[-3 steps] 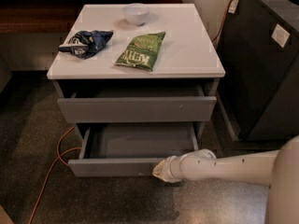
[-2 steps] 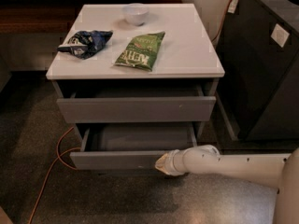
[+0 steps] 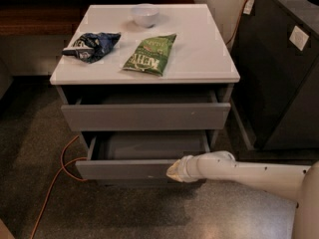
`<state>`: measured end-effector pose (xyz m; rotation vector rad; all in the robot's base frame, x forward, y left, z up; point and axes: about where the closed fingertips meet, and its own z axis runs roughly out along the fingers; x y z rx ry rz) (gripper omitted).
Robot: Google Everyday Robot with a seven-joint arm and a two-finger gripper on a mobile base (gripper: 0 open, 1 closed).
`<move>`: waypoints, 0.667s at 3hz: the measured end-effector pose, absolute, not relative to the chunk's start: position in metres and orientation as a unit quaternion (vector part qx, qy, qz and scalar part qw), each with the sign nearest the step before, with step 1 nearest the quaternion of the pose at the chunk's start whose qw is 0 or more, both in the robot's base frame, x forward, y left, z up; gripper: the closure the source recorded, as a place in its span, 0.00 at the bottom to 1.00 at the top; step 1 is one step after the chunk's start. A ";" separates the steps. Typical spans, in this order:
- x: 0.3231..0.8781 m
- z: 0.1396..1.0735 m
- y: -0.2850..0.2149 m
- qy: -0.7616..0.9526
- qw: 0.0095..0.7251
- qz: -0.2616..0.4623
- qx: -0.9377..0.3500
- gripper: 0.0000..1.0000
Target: Close middle drawer
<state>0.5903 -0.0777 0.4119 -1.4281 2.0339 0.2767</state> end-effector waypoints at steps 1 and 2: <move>0.599 0.412 -0.082 0.773 0.319 0.104 -0.539 1.00; 0.635 0.413 -0.097 0.773 0.331 0.099 -0.532 1.00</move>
Offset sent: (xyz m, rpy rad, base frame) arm 0.0957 -0.0476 0.0041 0.0253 -0.0609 -0.0547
